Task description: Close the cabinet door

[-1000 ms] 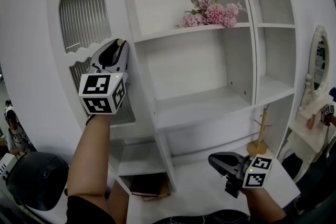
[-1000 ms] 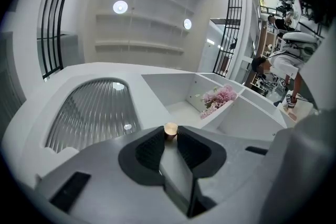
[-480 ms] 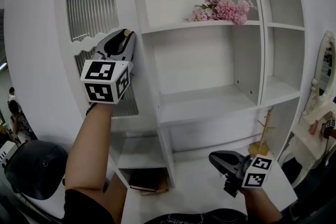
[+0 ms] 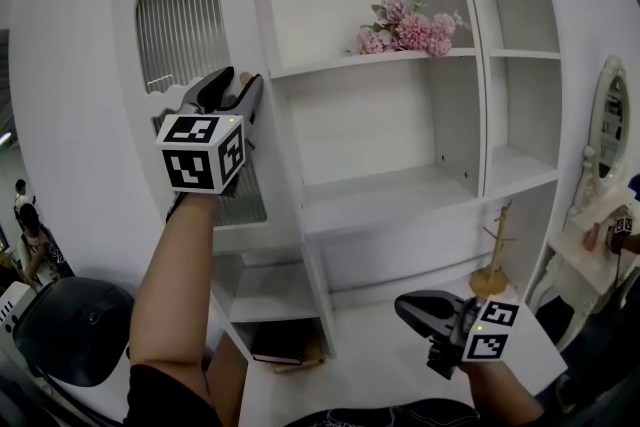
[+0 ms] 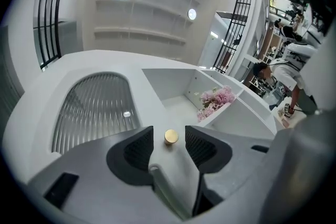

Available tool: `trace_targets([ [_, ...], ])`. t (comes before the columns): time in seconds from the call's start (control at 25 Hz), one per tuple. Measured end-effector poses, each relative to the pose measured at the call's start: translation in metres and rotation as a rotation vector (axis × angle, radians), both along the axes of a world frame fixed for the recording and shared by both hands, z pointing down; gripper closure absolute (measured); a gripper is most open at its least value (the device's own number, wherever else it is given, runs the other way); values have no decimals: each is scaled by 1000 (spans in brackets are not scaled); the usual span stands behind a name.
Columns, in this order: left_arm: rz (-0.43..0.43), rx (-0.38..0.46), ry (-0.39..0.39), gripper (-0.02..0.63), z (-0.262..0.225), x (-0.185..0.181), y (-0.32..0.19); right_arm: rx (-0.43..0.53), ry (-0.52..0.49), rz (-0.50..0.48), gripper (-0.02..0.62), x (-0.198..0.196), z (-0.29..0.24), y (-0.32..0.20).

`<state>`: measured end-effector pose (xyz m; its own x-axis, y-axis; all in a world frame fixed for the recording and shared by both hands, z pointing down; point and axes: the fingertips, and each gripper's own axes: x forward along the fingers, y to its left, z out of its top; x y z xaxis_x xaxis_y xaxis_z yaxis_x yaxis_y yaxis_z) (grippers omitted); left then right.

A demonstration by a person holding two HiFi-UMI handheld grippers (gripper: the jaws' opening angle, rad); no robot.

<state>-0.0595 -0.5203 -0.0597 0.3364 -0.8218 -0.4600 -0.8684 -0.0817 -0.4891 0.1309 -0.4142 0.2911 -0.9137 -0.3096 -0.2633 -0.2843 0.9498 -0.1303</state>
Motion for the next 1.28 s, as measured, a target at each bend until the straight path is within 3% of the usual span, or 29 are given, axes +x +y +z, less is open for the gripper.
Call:
trace_targets([
  [0.28,167,-39,23,430,46,14,56,-12,75,54,589,2,10,29],
  [0.48,313,-137,19,430,105,32,109,-23,104,61,589,-6,13,57],
  [0.64,454,-258,78,431,167,38,150,-50,114,63,589,-19,18,81],
  [0.84,609,-481,169,431,268,30,203,-102,139,38,589,-47,30,118],
  [1.04,666,-651,276,433,350,20,257,-124,168,28,589,-78,45,159],
  [1.16,658,-707,332,439,387,13,289,-129,179,22,589,-94,57,185],
  [1.28,652,-736,371,508,416,8,318,-149,111,4,589,-107,65,213],
])
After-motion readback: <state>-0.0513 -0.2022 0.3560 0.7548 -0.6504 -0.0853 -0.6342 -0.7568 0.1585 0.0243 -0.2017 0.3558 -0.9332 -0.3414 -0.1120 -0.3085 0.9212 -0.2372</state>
